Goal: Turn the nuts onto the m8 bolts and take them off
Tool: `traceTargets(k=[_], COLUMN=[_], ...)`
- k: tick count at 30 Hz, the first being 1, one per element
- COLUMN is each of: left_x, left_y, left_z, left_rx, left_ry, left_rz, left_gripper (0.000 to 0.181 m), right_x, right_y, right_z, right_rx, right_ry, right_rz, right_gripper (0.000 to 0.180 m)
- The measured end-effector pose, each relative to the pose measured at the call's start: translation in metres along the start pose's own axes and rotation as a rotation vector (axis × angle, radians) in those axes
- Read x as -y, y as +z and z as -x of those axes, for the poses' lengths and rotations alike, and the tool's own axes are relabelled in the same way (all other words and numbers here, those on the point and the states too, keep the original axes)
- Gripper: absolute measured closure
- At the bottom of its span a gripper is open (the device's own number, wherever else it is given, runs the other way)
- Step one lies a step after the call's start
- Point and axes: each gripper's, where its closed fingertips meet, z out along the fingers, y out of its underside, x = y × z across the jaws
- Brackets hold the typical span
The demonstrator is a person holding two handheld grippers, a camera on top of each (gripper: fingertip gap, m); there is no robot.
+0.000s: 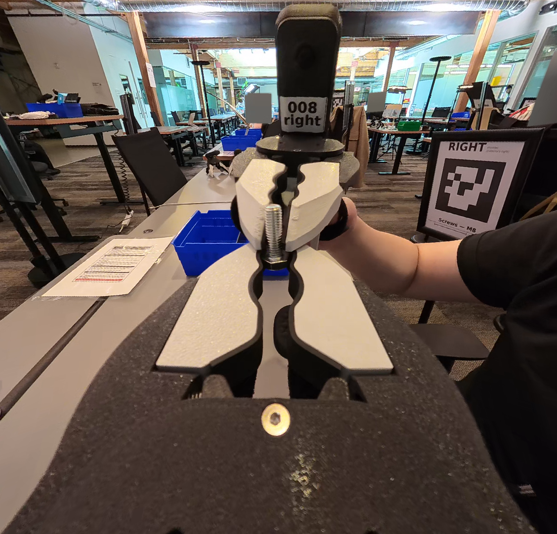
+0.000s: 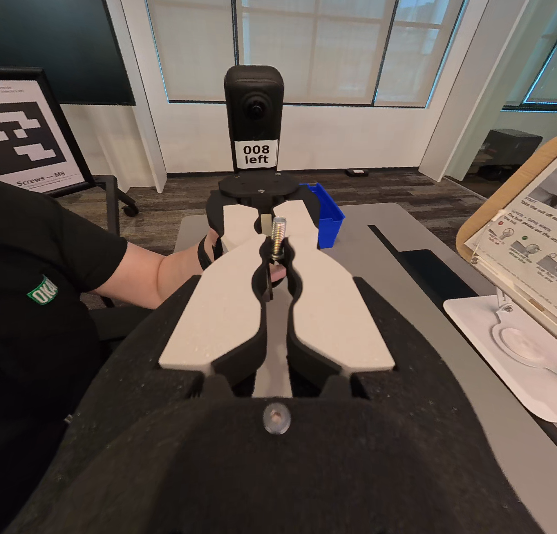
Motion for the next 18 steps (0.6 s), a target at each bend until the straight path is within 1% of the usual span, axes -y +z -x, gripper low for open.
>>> traceTargets(k=[4,6,9,10,11,13,14,15,16,18], left_x=[-0.001,0.000,-0.006,-0.009,-0.011,-0.015,-0.017,-0.018,-0.019,-0.020], left_y=[0.002,0.003,0.006,0.007,0.007,0.005,0.004,0.003,0.001,0.000], left_z=[-0.003,-0.003,-0.003,-0.001,0.002,0.008,0.011,0.014,0.017,0.018], left_rx=[-0.019,-0.017,-0.001,0.015,0.036,0.077,0.093,0.109,0.122,0.128], left_ry=[-0.006,-0.015,-0.004,0.007,0.019,0.038,0.042,0.046,0.048,0.045], left_rz=[0.003,-0.009,0.029,0.046,0.062,0.092,0.105,0.117,0.127,0.140], left_gripper=[0.168,0.153,0.144,0.143,0.143,0.144,0.144,0.144,0.146,0.150], right_x=[-0.001,0.002,0.010,0.013,0.017,0.025,0.020,0.006,-0.017,-0.077], right_y=[-0.001,-0.004,-0.017,-0.027,-0.042,-0.088,-0.120,-0.159,-0.201,-0.283], right_z=[0.002,0.002,-0.001,-0.006,-0.017,-0.053,-0.084,-0.121,-0.157,-0.211], right_rx=[0.017,0.018,0.009,-0.024,-0.097,-0.296,-0.436,-0.607,-0.764,-0.987], right_ry=[0.007,0.019,0.033,0.022,0.000,-0.049,-0.045,-0.015,0.046,0.243], right_rz=[-0.008,-0.040,-0.075,-0.067,-0.046,0.024,0.108,0.224,0.362,0.646], right_gripper=[0.173,0.172,0.172,0.172,0.172,0.172,0.172,0.172,0.172,0.172])
